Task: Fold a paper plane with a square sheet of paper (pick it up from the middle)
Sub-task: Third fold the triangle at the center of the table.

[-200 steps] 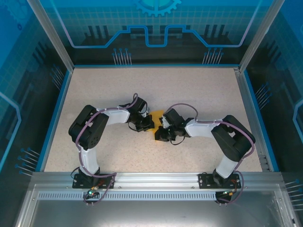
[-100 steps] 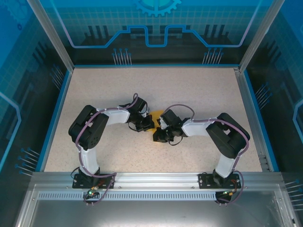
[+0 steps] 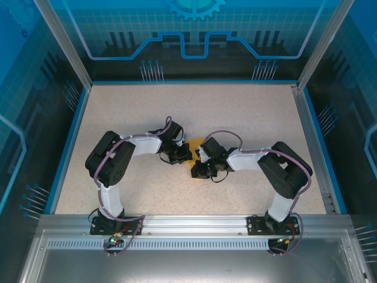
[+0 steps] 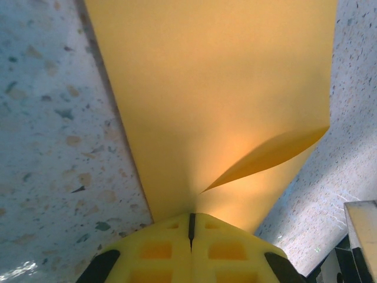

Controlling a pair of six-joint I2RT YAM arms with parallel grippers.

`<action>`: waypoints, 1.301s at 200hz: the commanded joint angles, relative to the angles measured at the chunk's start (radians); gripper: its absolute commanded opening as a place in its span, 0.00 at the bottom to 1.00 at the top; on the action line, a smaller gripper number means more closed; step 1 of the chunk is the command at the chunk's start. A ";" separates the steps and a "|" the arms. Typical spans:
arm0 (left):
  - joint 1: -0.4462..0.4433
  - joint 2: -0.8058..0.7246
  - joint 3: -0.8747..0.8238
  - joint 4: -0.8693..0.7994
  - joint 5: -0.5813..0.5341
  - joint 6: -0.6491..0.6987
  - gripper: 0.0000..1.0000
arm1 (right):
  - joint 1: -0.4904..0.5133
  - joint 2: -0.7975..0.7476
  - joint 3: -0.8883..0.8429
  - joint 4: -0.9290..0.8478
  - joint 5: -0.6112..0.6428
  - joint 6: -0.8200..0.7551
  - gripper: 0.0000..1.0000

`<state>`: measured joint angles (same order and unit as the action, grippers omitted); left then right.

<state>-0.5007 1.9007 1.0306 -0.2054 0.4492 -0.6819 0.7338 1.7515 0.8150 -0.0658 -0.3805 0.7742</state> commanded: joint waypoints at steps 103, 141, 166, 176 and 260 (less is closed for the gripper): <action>-0.015 0.046 -0.049 -0.144 -0.121 -0.010 0.03 | -0.011 -0.017 0.054 -0.019 0.044 0.019 0.10; -0.015 0.046 -0.049 -0.145 -0.121 -0.010 0.03 | -0.036 0.030 0.032 0.024 0.055 0.049 0.09; -0.015 0.044 -0.047 -0.148 -0.124 -0.007 0.03 | -0.036 0.043 -0.020 0.056 0.040 0.074 0.09; -0.015 0.046 -0.045 -0.149 -0.124 -0.007 0.03 | -0.040 0.028 -0.031 0.064 0.030 0.084 0.09; -0.015 0.040 -0.046 -0.151 -0.126 -0.007 0.03 | -0.074 0.051 0.055 0.009 0.073 0.084 0.09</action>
<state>-0.5060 1.8965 1.0306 -0.2081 0.4374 -0.6819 0.6735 1.7584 0.8520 -0.0273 -0.3279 0.8455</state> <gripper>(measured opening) 0.054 0.092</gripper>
